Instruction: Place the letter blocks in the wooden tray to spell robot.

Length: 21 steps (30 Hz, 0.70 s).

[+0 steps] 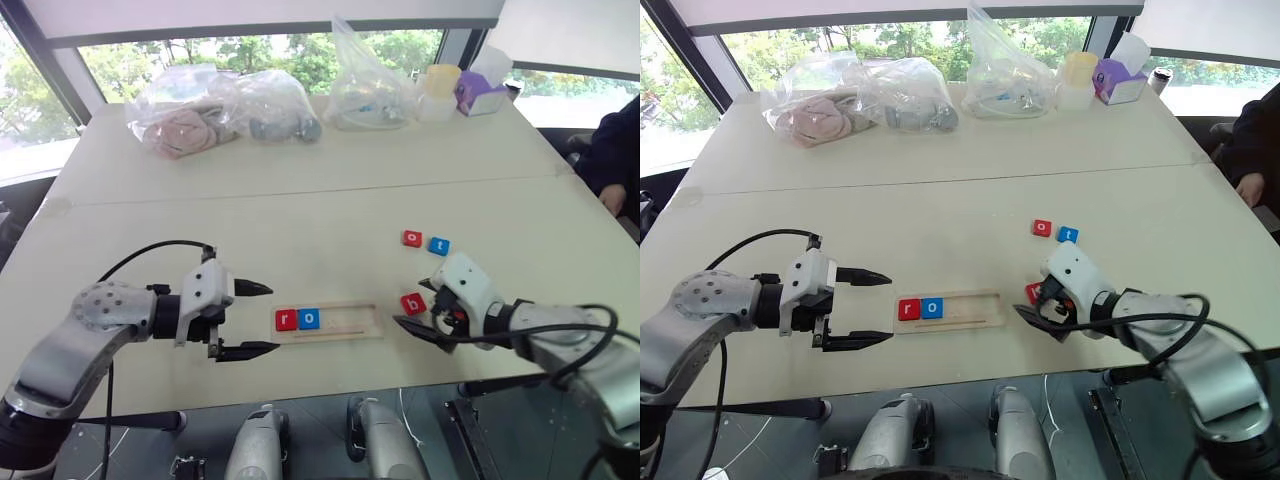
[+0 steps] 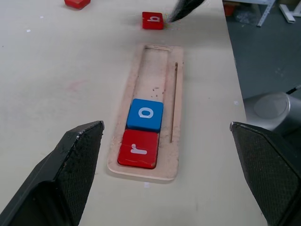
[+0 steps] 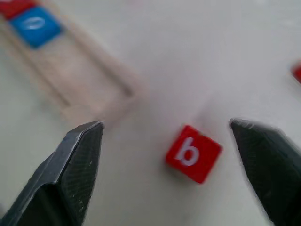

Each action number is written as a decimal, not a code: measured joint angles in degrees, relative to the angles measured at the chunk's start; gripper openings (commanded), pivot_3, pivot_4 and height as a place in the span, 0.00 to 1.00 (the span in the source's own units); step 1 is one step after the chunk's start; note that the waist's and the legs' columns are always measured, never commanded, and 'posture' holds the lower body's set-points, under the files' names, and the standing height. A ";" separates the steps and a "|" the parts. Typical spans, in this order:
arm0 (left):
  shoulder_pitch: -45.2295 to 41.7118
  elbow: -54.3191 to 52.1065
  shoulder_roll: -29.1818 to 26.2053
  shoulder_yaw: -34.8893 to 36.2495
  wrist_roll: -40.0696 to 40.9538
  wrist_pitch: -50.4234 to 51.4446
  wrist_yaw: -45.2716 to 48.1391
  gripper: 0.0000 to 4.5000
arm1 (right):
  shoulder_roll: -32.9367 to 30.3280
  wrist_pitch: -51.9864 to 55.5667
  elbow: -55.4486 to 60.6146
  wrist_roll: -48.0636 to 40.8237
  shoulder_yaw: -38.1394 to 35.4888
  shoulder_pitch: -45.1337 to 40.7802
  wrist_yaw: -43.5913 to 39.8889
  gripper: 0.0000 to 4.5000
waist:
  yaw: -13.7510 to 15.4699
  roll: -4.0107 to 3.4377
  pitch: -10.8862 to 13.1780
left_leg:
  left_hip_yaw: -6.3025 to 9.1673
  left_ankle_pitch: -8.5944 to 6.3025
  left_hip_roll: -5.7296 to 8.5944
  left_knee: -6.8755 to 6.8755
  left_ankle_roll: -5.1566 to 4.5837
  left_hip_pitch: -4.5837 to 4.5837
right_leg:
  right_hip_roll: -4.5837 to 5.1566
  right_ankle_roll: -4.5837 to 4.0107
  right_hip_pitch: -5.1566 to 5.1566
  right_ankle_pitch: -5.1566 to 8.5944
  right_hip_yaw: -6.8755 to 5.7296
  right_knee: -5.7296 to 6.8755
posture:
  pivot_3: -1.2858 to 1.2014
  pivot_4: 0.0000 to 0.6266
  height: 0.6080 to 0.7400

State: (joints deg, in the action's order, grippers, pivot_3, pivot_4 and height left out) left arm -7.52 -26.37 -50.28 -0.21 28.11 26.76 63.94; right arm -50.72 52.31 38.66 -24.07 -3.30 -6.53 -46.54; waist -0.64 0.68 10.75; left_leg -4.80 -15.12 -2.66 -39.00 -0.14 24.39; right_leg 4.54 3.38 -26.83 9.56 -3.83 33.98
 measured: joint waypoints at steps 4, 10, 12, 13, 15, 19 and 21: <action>-0.46 0.84 0.64 -0.60 -0.36 -0.41 -0.07 1.00 | -4.76 -16.11 -10.42 3.46 4.28 -1.72 -11.31 0.97 | -0.01 0.12 0.04 | -0.01 0.01 0.02 -0.03 -0.01 -0.02 | 0.00 0.00 0.04 0.00 -0.01 -0.01 | 0.52 0.24 1.00; 0.15 0.86 0.73 -0.50 -1.28 -1.30 -0.39 1.00 | -2.81 -33.22 -29.19 10.99 12.44 -9.12 -18.64 0.97 | -0.13 0.12 0.06 | -0.09 0.02 0.06 -0.11 -0.03 -0.02 | 0.03 0.00 0.04 -0.01 0.02 0.04 | 0.52 0.24 1.00; 1.02 0.71 0.72 -0.46 -1.33 -1.33 -0.40 1.00 | -1.96 -36.02 -33.38 12.17 13.47 -11.29 -19.94 0.97 | 0.00 0.12 0.06 | -0.09 0.02 0.06 -0.11 -0.03 -0.02 | 0.02 -0.01 0.04 -0.02 0.02 0.10 | 0.52 0.24 1.00; 1.25 0.66 0.69 -0.44 -1.38 -1.35 -0.42 1.00 | -1.66 -37.38 -35.69 12.83 13.94 -12.47 -20.66 0.97 | 0.06 0.12 0.06 | -0.10 0.02 0.06 -0.10 -0.03 -0.02 | 0.02 -0.01 0.03 -0.02 0.02 0.11 | 0.52 0.24 1.00; 1.67 0.42 0.64 -0.15 -1.44 -1.38 -0.50 1.00 | -1.08 -39.28 -38.71 13.93 14.47 -14.08 -21.68 0.97 | 0.25 0.12 0.06 | -0.12 0.02 0.07 -0.11 -0.03 -0.02 | 0.01 -0.01 0.04 -0.02 0.01 0.13 | 0.52 0.24 1.00; 1.75 0.34 0.31 0.29 -1.44 -1.37 -0.68 1.00 | -0.25 -41.83 -42.23 14.99 15.56 -15.56 -23.88 0.97 | 0.20 0.12 0.06 | -0.12 0.02 0.07 -0.12 -0.03 -0.03 | 0.02 -0.01 0.05 -0.02 0.02 0.14 | 0.52 0.24 1.00; 1.59 0.30 0.19 0.71 -1.43 -1.31 -0.81 1.00 | -0.24 -42.65 -43.37 15.19 15.71 -16.15 -24.97 0.97 | 0.18 0.12 0.06 | -0.13 0.02 0.07 -0.13 -0.03 -0.05 | 0.02 -0.01 0.08 -0.03 0.02 0.14 | 0.52 0.24 1.00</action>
State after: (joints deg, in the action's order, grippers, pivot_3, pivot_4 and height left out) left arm -5.93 -26.06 -50.09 0.51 26.67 25.45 63.14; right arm -50.96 9.66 -4.71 -8.87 12.41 -22.68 -71.51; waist -0.46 0.80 10.81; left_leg -4.93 -15.10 -2.59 -39.13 -0.17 24.35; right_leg 4.56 3.37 -26.75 9.54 -3.81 34.11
